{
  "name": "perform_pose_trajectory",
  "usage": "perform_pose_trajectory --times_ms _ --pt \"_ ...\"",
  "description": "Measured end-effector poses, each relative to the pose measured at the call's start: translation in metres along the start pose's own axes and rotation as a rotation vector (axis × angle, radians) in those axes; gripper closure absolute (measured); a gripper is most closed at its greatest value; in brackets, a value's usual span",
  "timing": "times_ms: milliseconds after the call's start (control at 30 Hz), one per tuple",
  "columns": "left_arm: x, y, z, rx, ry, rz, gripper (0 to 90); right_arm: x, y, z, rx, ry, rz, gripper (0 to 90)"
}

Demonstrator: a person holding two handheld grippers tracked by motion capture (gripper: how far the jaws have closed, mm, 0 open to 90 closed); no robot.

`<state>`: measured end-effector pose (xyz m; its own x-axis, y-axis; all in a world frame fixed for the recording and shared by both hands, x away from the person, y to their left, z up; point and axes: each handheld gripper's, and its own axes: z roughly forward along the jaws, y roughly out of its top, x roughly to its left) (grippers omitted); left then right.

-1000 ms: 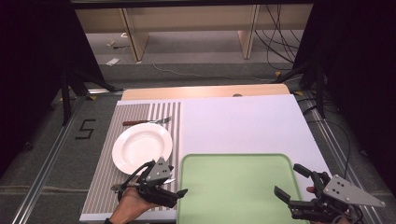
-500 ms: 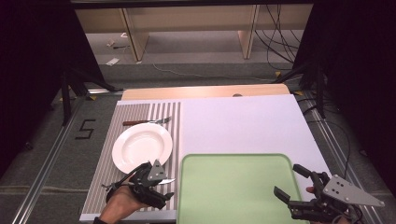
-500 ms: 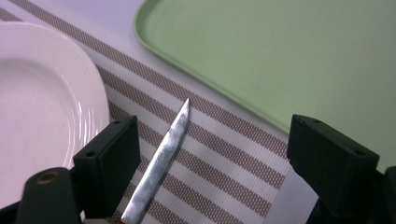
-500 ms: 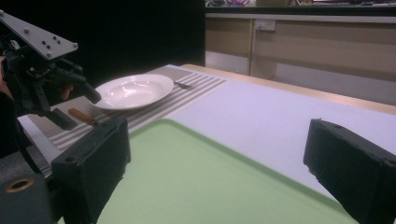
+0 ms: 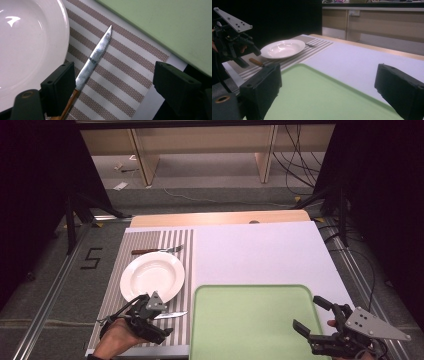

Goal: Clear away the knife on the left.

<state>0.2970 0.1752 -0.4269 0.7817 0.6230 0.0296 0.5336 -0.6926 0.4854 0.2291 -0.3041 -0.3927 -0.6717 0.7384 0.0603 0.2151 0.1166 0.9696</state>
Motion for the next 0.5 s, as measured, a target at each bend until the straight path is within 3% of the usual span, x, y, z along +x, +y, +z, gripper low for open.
perform_pose_trajectory --times_ms 200,500 --pt "0.006 -0.008 0.0 0.045 0.007 -0.018 18.8 0.0 0.0 0.0 -0.001 0.004 -0.003 8.2" --pt "0.013 -0.017 0.001 0.096 0.04 0.003 18.9 0.0 0.0 0.0 -0.001 0.004 0.0 8.3"
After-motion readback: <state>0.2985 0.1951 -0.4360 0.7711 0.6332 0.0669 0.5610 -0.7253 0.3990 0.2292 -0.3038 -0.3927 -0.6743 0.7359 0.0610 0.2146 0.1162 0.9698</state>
